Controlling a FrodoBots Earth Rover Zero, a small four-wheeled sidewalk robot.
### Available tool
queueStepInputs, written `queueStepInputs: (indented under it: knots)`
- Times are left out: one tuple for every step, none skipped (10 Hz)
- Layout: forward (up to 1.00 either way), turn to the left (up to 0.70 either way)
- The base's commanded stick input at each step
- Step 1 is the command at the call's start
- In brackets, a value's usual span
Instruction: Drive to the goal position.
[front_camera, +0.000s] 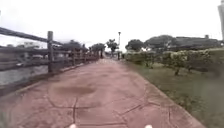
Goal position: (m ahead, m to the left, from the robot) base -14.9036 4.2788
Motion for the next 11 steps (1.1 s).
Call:
queueStepInputs:
  knots:
    - [0.93,0.00]
    - [0.93,0.00]
    - [0.93,0.00]
    - [0.93,0.00]
    - [0.94,0.00]
    - [0.94,0.00]
    - [0.94,0.00]
    - [0.94,0.00]
    - [0.93,0.00]
    - [0.94,0.00]
    - [0.94,0.00]
